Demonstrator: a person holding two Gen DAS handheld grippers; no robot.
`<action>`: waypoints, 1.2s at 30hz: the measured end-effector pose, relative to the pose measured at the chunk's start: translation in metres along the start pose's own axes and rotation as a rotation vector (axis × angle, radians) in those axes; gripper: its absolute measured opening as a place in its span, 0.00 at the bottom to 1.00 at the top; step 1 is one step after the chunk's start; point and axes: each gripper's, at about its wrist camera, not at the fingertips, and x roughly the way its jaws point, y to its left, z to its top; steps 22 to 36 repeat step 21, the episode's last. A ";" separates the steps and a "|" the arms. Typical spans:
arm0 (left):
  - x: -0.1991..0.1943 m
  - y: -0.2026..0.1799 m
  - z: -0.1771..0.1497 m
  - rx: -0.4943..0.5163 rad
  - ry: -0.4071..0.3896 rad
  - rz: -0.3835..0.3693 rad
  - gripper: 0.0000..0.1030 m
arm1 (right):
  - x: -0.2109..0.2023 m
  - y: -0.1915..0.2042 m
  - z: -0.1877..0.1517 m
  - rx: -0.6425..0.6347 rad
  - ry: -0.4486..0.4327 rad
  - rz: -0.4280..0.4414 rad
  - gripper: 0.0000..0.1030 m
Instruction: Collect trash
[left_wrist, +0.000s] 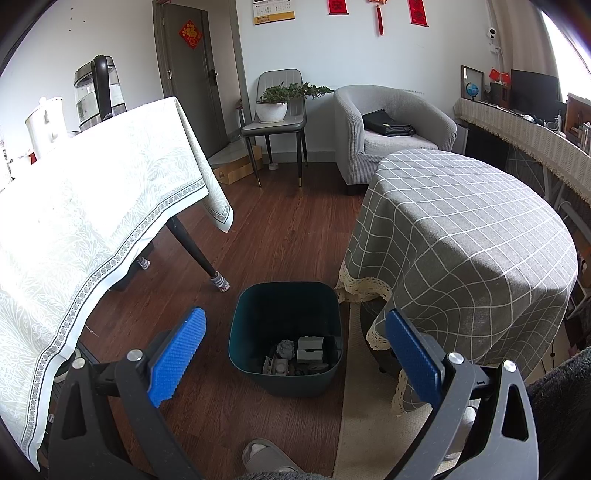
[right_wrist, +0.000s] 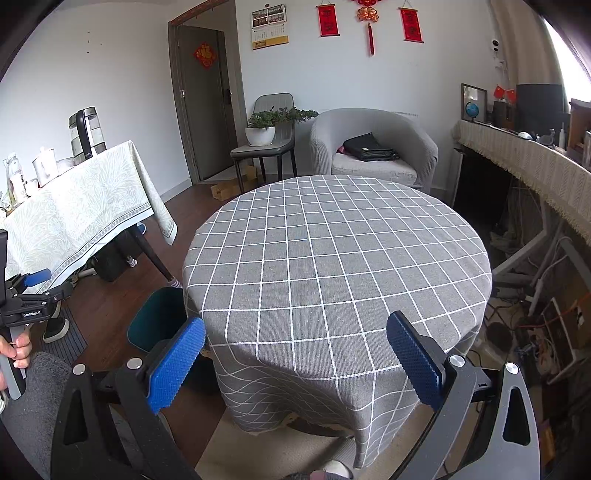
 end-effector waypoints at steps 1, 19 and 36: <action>0.000 0.000 -0.001 0.000 0.000 -0.001 0.97 | 0.000 0.000 -0.001 -0.001 0.001 0.000 0.97; 0.003 0.003 -0.003 0.006 0.006 -0.009 0.97 | 0.001 0.002 -0.001 -0.003 0.003 -0.003 0.97; 0.003 0.004 -0.003 0.005 0.006 -0.009 0.97 | 0.001 0.002 -0.002 -0.001 0.003 -0.003 0.97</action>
